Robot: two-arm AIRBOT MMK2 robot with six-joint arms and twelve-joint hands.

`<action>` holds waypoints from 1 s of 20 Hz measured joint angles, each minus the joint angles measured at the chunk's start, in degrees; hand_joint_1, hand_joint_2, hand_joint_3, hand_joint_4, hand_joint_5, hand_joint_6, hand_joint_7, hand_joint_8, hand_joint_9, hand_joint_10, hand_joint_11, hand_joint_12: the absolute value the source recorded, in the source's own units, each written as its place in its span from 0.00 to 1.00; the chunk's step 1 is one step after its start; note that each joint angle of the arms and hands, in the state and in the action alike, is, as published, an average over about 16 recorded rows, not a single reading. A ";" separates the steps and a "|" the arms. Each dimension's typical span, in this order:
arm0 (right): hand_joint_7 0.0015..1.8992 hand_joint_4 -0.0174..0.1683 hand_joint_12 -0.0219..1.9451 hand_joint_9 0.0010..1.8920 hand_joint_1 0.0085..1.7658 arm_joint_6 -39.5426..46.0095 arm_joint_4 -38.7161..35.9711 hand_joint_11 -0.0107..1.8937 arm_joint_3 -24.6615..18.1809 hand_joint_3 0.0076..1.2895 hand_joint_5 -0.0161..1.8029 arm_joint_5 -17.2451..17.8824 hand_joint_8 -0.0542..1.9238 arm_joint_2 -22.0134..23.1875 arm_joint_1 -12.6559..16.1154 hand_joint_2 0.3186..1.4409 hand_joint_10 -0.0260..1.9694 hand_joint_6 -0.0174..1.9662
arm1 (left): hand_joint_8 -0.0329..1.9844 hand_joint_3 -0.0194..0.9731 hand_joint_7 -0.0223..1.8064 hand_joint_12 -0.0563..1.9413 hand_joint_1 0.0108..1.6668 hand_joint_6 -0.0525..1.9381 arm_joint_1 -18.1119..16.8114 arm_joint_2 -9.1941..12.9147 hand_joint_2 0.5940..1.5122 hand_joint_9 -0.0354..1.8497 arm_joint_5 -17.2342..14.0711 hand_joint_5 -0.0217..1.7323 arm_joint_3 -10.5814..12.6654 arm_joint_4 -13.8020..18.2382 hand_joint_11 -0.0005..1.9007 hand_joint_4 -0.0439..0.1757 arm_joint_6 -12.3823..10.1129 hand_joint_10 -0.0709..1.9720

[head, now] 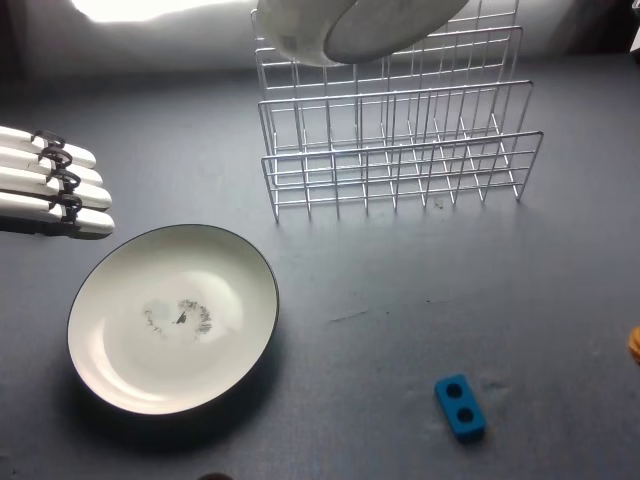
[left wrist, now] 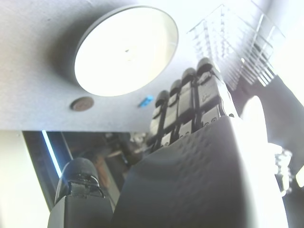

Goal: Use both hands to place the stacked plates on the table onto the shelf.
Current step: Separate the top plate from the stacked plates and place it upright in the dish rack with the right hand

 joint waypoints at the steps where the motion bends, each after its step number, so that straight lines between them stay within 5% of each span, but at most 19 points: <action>1: 0.56 0.08 0.57 0.57 0.76 0.27 0.31 0.41 0.47 0.01 0.53 -0.72 0.46 -0.17 0.08 0.59 0.41 0.45 | 0.01 0.03 0.02 0.03 0.00 0.04 -0.04 0.00 0.51 0.03 0.00 0.02 0.00 0.05 0.01 0.21 0.00 0.04; 9: 0.57 0.10 0.55 0.62 0.75 0.96 2.57 0.42 3.72 0.01 0.54 -4.36 0.46 -1.21 -0.44 0.60 0.21 0.44 | 0.01 0.03 0.02 0.03 0.00 0.04 -0.51 -0.01 0.51 0.03 -0.02 0.02 0.00 0.56 0.01 0.21 0.00 0.04; 20: 0.57 0.08 0.54 0.61 0.74 0.91 3.23 0.42 6.26 0.01 0.54 -5.13 0.47 -2.33 -3.26 0.60 0.25 0.43 | 0.01 0.03 0.02 0.03 0.00 0.04 -0.99 -0.06 0.51 0.03 -0.05 0.02 0.00 1.21 0.01 0.21 0.00 0.04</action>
